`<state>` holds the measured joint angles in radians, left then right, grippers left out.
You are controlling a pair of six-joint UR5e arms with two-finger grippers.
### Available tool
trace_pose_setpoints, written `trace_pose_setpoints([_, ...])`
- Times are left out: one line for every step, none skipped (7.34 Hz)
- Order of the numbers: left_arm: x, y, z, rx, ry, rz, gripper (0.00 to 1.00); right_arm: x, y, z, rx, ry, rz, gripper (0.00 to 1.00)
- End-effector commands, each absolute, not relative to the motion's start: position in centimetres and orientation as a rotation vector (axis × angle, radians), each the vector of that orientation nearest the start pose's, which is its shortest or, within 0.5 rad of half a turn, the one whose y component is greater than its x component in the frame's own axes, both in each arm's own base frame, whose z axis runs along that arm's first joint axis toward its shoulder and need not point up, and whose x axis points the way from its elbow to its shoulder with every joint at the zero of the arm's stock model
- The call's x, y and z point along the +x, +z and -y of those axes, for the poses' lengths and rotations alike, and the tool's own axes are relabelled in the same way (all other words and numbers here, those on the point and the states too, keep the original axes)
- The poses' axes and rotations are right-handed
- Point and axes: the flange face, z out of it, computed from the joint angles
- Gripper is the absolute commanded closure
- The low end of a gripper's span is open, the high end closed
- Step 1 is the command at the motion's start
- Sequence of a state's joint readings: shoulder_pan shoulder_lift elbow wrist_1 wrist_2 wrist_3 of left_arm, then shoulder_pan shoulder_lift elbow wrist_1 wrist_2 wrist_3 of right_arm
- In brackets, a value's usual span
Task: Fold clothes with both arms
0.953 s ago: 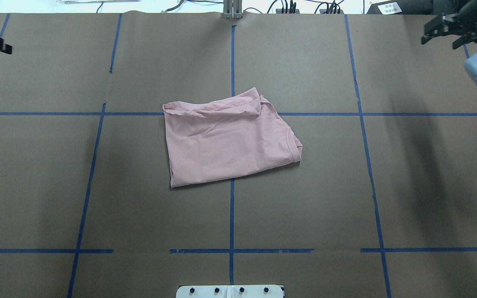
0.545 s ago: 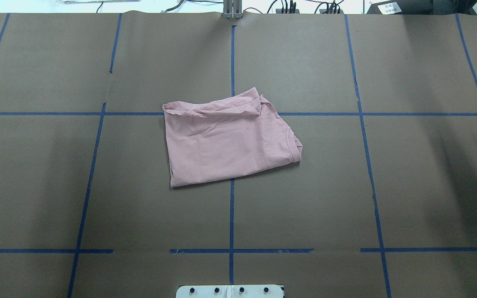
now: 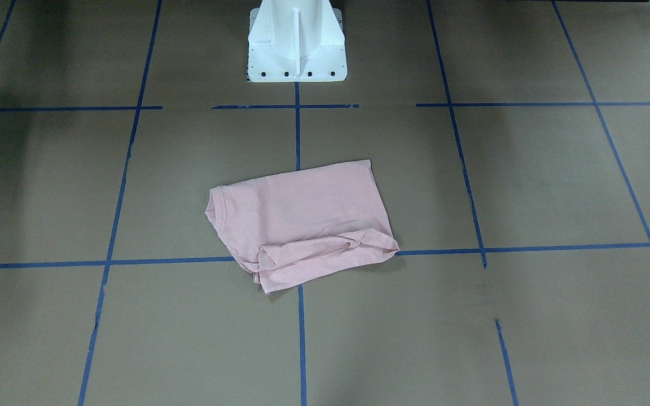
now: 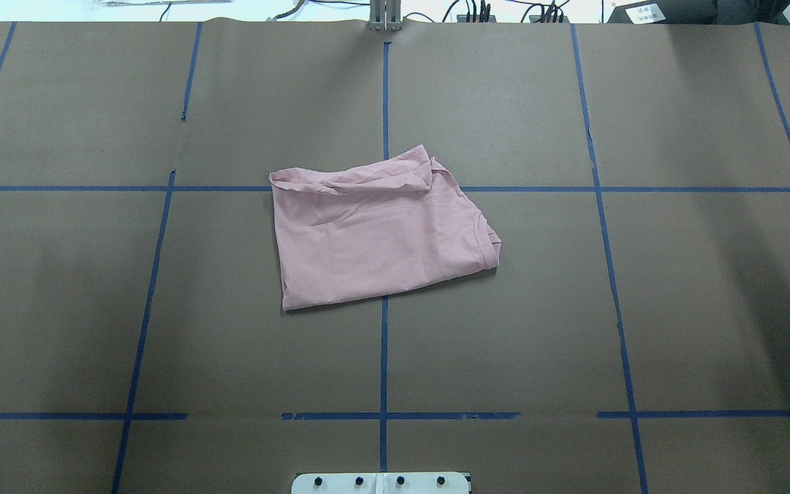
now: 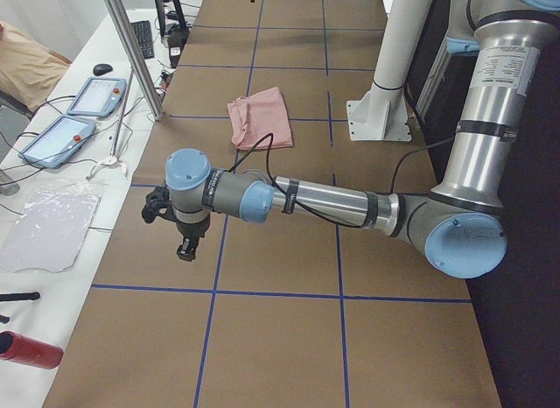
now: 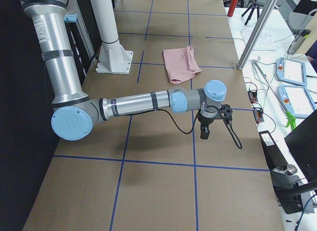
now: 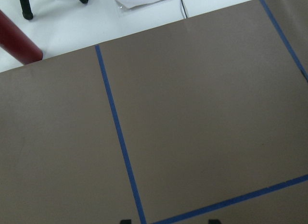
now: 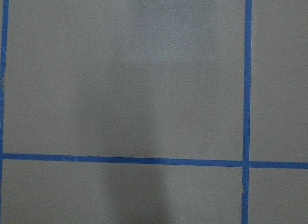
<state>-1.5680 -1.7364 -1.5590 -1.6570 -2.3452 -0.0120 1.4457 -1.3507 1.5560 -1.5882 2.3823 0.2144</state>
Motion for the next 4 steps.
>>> trace_pose_setpoints([-6.1,59.1,55.2,0.170,0.065,-0.775,0.00,-1.2,55.2,58.0,0.035,0.004,0.805,0.00])
trace_pose_setpoints([-6.2,58.1,53.9,0.188,0.068,-0.775,0.00,-1.1,55.8,57.7,0.035,0.001,0.777,0.00])
trace_pose_setpoints([-6.1,59.4,50.1,0.171,0.068,-0.775,0.00,-1.4,56.5,57.4,0.025,-0.004,0.765,0.00])
trace_pose_setpoints([-5.8,58.8,47.8,0.176,0.071,-0.833,0.00,-1.2,57.7,56.2,0.011,-0.007,0.757,0.00])
